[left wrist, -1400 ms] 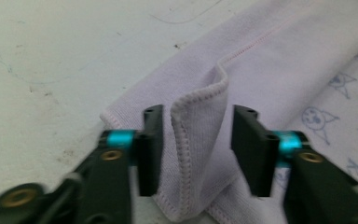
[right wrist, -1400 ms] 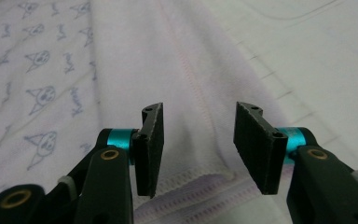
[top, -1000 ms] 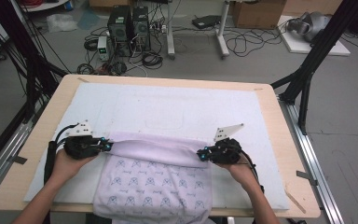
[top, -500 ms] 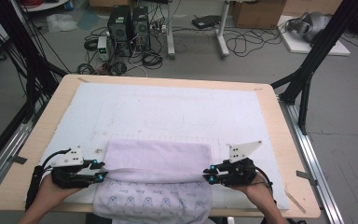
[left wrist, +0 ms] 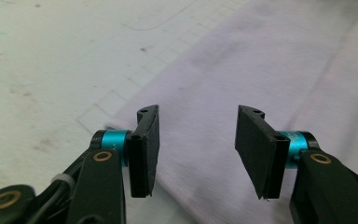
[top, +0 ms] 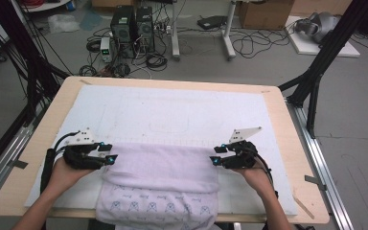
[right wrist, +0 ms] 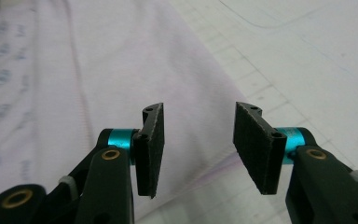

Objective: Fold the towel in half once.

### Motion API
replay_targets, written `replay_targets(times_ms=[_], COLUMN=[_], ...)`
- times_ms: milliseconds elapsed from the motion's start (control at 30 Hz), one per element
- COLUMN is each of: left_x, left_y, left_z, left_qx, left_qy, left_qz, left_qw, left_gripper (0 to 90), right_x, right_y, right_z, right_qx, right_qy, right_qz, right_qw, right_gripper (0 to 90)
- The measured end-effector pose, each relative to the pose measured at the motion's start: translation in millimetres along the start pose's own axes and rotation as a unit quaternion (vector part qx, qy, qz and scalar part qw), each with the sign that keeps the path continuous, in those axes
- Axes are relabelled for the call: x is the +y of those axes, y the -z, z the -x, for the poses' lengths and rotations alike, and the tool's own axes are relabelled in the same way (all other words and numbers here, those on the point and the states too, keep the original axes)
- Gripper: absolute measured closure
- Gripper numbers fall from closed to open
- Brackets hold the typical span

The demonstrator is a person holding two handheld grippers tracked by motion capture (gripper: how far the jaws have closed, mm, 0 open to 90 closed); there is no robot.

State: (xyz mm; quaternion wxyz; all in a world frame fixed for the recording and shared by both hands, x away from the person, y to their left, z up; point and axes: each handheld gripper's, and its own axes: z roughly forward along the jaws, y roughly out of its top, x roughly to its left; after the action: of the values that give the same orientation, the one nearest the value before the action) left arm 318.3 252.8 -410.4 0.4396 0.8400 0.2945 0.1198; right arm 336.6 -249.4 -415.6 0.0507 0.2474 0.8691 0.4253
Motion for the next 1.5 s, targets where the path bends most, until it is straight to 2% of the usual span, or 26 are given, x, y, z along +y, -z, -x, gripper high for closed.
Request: replay_targets(times_ms=[100, 200, 267, 300, 367, 400, 433, 467, 500, 533, 567, 633, 700, 733, 833, 967, 1067, 1167, 1233, 1267, 1300, 1333, 1367, 1433, 1500], left_x=[5.1, 3.3, -1.1, -2.5, -3.0, -2.8, -2.3, -2.1, -1.9, -0.8, -0.1, 2.8, 7.8, 11.7, 30.0, 63.8, 97.1, 131.4, 145.5, 145.7, 142.8, 139.4, 132.3, 115.1, 99.9], left_y=[-14.1, -28.3, -37.9, -40.5, -41.3, -41.3, -41.5, -41.8, -42.5, -42.7, -43.0, -44.1, -46.8, -49.0, -57.5, -64.2, -63.8, -56.8, -53.2, -53.9, -57.4, -59.3, -61.5, -63.5, -65.2], left_z=[-14.8, -22.5, -27.7, -29.0, -28.0, -27.3, -26.3, -26.2, -25.6, -24.6, -24.6, -27.0, -31.5, -34.1, -44.8, -69.8, -83.5, -93.0, -96.0, -96.8, -98.7, -100.4, -102.6, -105.9, -107.0], left_qx=[0.025, 0.032, 0.030, 0.027, 0.034, 0.030, 0.028, 0.011, 0.004, 0.006, 0.007, 0.021, 0.032, 0.038, 0.068, 0.089, 0.106, 0.124, 0.133, 0.134, 0.141, 0.143, 0.141, 0.133, 0.122], left_qy=[0.019, 0.031, 0.047, 0.053, 0.047, 0.043, 0.037, 0.040, 0.040, 0.033, 0.033, 0.034, 0.039, 0.041, 0.043, 0.058, 0.043, 0.035, 0.026, 0.026, 0.032, 0.035, 0.041, 0.055, 0.066], left_qz=[-0.006, -0.039, -0.070, -0.077, -0.074, -0.074, -0.075, -0.072, -0.072, -0.074, -0.073, -0.068, -0.050, -0.043, -0.022, -0.006, -0.003, 0.016, 0.020, 0.019, 0.005, -0.009, -0.016, -0.021, -0.035], left_qw=[0.9995, 0.9982, 0.9960, 0.9952, 0.9956, 0.9959, 0.9961, 0.9965, 0.9966, 0.9967, 0.9967, 0.9969, 0.9974, 0.9975, 0.9965, 0.9943, 0.9934, 0.9915, 0.9905, 0.9904, 0.9895, 0.9890, 0.9891, 0.9894, 0.9897], left_gripper=[47.5, 44.7, 42.7, 42.6, 45.1, 49.9, 56.1, 63.6, 74.4, 76.7, 79.7, 81.6, 82.6, 82.9, 83.5, 83.7, 83.7, 83.7, 83.6, 82.1, 76.5, 67.6, 62.2, 57.7, 54.3], right_x=[-1.7, -3.9, -5.4, -6.4, -7.6, -7.6, -7.1, -6.9, -6.4, -5.6, -4.4, -2.5, 3.1, 5.7, 21.9, 45.7, 67.3, 93.0, 107.3, 112.0, 112.4, 110.3, 107.5, 96.9, 85.1], right_y=[-9.8, -19.3, -24.3, -26.7, -30.7, -31.4, -31.2, -31.9, -32.7, -33.0, -32.5, -31.6, -27.6, -25.6, -19.6, -14.3, -6.5, 3.6, 10.8, 13.6, 13.9, 12.0, 9.6, 1.5, -6.9], right_z=[9.9, 17.3, 20.4, 21.4, 22.8, 22.7, 21.9, 22.4, 21.4, 21.5, 21.5, 25.3, 34.6, 38.4, 54.2, 81.3, 98.9, 112.5, 118.7, 123.2, 125.1, 126.5, 127.8, 128.2, 124.1], right_qx=[-0.012, -0.020, -0.026, -0.028, -0.024, -0.026, -0.028, -0.012, -0.007, 0.002, 0.009, 0.005, -0.020, -0.024, -0.055, -0.087, -0.109, -0.130, -0.139, -0.134, -0.133, -0.136, -0.134, -0.115, -0.118], right_qy=[-0.009, -0.014, -0.013, -0.016, -0.018, -0.013, -0.010, -0.008, -0.006, 0.000, 0.005, -0.002, -0.009, -0.015, -0.011, -0.023, -0.027, -0.022, -0.018, -0.026, -0.032, -0.040, -0.045, -0.063, -0.059], right_qz=[-0.010, -0.017, -0.023, -0.030, -0.038, -0.037, -0.038, -0.034, -0.035, -0.035, -0.033, -0.032, -0.028, -0.023, -0.021, -0.021, -0.012, -0.011, 0.000, 0.004, 0.010, 0.012, 0.014, 0.004, -0.011], right_qw=[0.9998, 0.9996, 0.9993, 0.9990, 0.9988, 0.9989, 0.9988, 0.9993, 0.9994, 0.9994, 0.9994, 0.9995, 0.9994, 0.9993, 0.9982, 0.9957, 0.9936, 0.9912, 0.9902, 0.9906, 0.9906, 0.9898, 0.9899, 0.9914, 0.9912], right_gripper=[49.1, 45.2, 42.5, 42.3, 43.5, 46.5, 55.0, 65.0, 72.2, 81.0, 84.6, 86.0, 86.4, 86.4, 86.5, 86.5, 86.5, 86.5, 86.4, 85.3, 81.7, 72.7, 66.4, 61.6, 55.5])
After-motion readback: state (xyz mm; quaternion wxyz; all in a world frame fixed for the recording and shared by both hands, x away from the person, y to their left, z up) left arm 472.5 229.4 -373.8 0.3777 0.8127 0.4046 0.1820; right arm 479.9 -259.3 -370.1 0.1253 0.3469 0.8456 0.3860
